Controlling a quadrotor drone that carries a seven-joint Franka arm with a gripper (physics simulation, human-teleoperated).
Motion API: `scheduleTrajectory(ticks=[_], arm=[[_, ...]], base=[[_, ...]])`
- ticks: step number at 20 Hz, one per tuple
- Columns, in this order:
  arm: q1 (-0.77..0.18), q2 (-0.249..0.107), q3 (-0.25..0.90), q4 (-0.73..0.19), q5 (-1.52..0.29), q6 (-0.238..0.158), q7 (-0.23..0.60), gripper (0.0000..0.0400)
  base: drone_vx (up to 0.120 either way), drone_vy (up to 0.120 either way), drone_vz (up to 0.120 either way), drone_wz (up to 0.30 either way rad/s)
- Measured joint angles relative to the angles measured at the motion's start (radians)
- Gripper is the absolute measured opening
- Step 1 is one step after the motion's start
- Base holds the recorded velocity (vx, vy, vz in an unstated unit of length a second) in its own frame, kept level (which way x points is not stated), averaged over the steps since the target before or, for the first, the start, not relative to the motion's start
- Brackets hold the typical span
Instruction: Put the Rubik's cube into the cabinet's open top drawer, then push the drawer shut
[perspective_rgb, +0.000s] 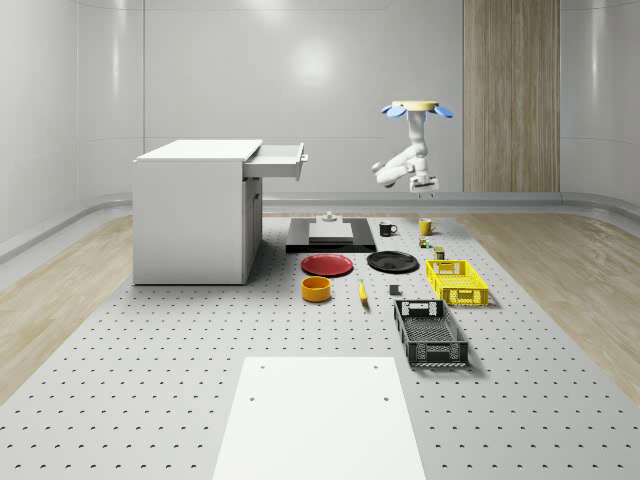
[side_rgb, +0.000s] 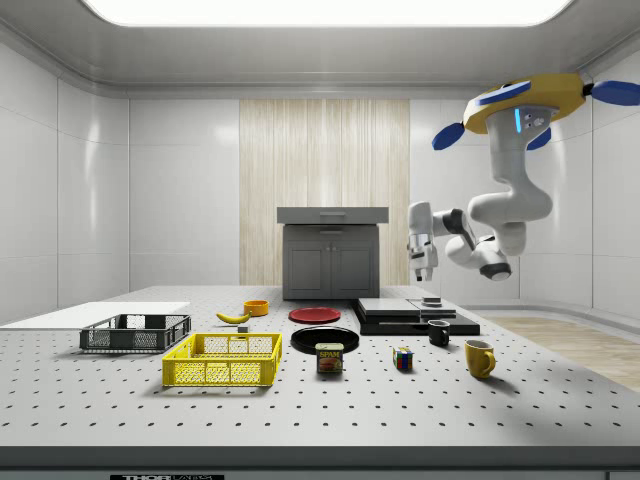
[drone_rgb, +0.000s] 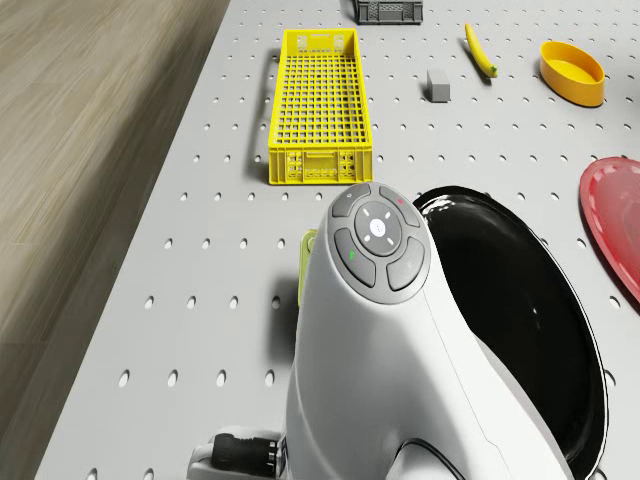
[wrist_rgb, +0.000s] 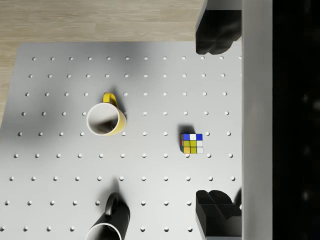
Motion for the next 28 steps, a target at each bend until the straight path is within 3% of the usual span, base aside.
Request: scheduleTrajectory(ticks=[5, 9, 14, 28], arm=[[-0.065, -0.038, 0.033, -0.006, -0.018, -0.013, 0.044, 0.04], [-0.093, -0.063, 0.049, -0.006, -0.016, -0.007, 0.065, 0.04], [-0.115, -0.092, 0.063, -0.005, -0.006, 0.01, 0.082, 0.04], [-0.147, -0.166, 0.09, 0.0, 0.031, 0.071, 0.111, 0.04]], base=[[0.0, 0.0, -0.12, 0.0], [0.12, 0.0, -0.12, 0.0], [0.12, -0.112, -0.12, 0.0], [0.014, 0.0, -0.12, 0.0]])
